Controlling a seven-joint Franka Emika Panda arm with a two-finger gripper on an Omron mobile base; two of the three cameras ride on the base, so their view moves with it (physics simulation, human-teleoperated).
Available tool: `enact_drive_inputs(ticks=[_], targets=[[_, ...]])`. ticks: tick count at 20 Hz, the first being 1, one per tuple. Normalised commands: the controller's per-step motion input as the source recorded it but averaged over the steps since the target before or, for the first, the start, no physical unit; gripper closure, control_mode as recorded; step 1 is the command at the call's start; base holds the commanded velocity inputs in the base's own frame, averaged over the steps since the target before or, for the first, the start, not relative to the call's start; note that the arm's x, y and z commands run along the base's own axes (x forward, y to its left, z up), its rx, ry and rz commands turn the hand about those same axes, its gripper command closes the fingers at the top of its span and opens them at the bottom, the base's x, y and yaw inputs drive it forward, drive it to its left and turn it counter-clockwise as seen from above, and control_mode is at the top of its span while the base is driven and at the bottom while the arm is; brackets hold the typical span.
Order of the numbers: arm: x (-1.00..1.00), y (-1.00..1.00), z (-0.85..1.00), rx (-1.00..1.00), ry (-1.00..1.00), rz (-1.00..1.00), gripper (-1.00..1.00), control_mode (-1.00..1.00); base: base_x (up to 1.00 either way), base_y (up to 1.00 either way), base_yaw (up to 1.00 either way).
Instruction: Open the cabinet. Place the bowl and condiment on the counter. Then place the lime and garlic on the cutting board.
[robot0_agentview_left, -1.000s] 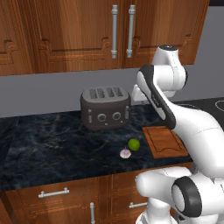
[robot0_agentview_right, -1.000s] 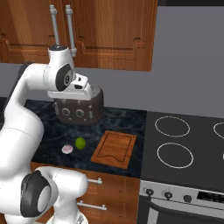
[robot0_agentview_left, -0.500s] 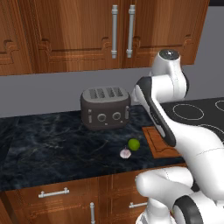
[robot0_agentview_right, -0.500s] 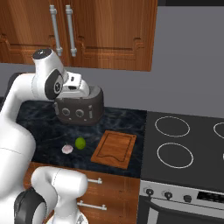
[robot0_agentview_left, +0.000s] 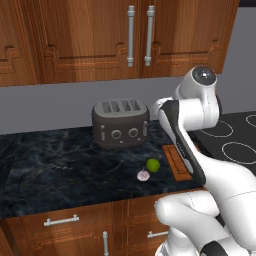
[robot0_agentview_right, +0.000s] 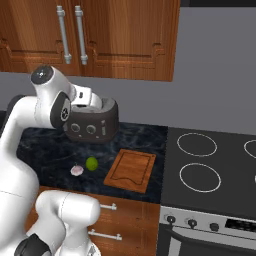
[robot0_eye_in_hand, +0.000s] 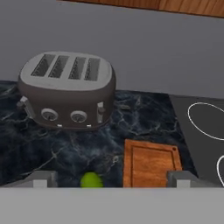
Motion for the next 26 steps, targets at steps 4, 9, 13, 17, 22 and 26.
enact_drive_inputs(ticks=[4,9,13,17,22,26], targets=[[0.0,0.0,0.39,0.02,-0.23,-0.01,-1.0,-1.0,0.0,0.0,0.0],[0.03,0.01,0.48,0.03,-0.24,0.0,-1.0,-1.0,0.0,0.0,0.0],[0.04,0.1,0.44,0.02,-0.21,0.0,-1.0,-1.0,0.0,0.0,0.0],[0.05,0.13,0.48,0.02,-0.18,0.0,-1.0,-1.0,0.0,0.0,0.0],[0.04,0.11,0.51,0.02,-0.16,0.0,-1.0,-1.0,0.0,0.0,0.0],[0.07,0.04,0.49,0.01,-0.15,0.0,-1.0,-1.0,0.0,0.0,0.0]])
